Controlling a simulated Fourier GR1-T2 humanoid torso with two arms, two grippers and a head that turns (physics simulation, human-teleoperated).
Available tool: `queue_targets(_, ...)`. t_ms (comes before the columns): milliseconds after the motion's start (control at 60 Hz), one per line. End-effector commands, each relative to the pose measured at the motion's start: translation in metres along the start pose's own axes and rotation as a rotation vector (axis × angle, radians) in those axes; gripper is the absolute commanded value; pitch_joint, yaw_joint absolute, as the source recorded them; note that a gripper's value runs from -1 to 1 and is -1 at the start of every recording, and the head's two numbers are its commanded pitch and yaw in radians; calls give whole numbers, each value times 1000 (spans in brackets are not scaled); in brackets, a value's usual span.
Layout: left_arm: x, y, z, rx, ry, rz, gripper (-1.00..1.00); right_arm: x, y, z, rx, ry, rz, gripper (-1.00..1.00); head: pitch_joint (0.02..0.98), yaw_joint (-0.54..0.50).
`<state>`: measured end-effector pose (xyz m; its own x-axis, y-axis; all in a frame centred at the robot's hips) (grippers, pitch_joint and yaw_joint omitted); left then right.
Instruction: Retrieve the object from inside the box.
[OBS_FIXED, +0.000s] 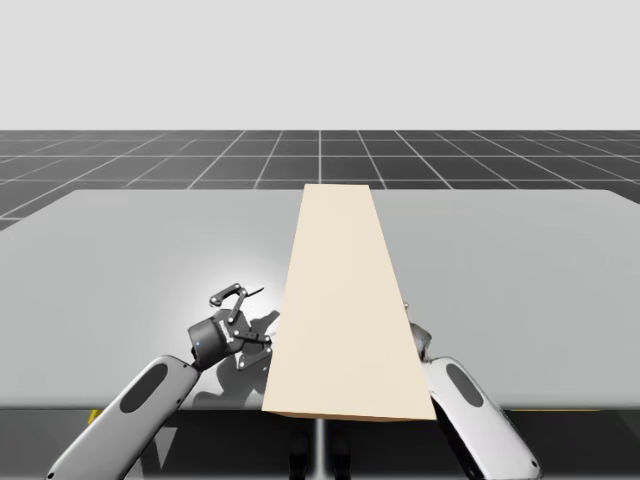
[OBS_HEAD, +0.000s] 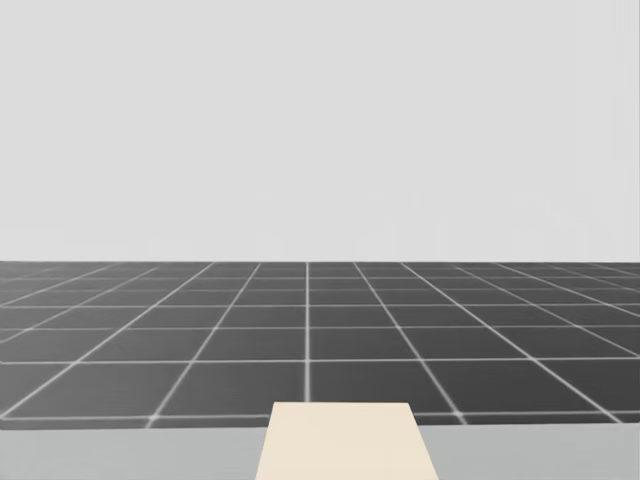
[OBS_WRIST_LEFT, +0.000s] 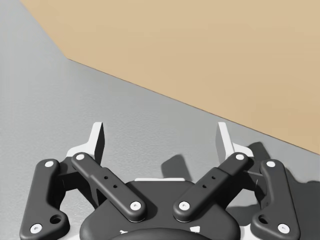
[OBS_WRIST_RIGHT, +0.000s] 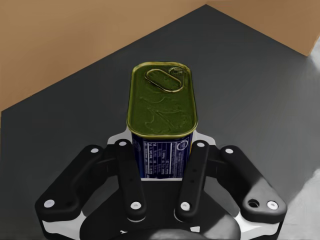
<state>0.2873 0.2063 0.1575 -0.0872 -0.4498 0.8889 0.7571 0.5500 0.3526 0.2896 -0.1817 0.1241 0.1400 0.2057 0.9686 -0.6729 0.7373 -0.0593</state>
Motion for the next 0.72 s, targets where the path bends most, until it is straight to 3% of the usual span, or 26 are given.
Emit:
queue_targets(17, 0, 3, 1, 10, -3, 3, -1000, 16, -52, 49, -192, -91, 24, 1000, 96, -27)
queue_targets(150, 0, 5, 2, 14, -5, 4, -1000, 23, -75, 87, -287, -133, 43, 1000, 94, -25)
queue_targets(300, -1, 7, 4, 20, -7, 6, -1000, 37, -96, 131, -403, -193, 37, 1000, 91, -22)
queue_targets(417, -1, 9, 4, 28, -7, 8, -1000, 77, -108, 157, -474, -290, 36, 1000, 91, -23)
queue_targets(500, -1, 12, 5, 39, -10, 14, -1000, 119, -112, 167, -504, -363, 51, 1000, 90, -23)
queue_targets(667, -1, 13, 6, 46, -11, 15, -1000, 184, -111, 167, -492, -485, 81, 1000, 95, -21)
queue_targets(717, -1, 14, 6, 49, -11, 16, -1000, 202, -109, 162, -481, -519, 104, 1000, 97, -18)
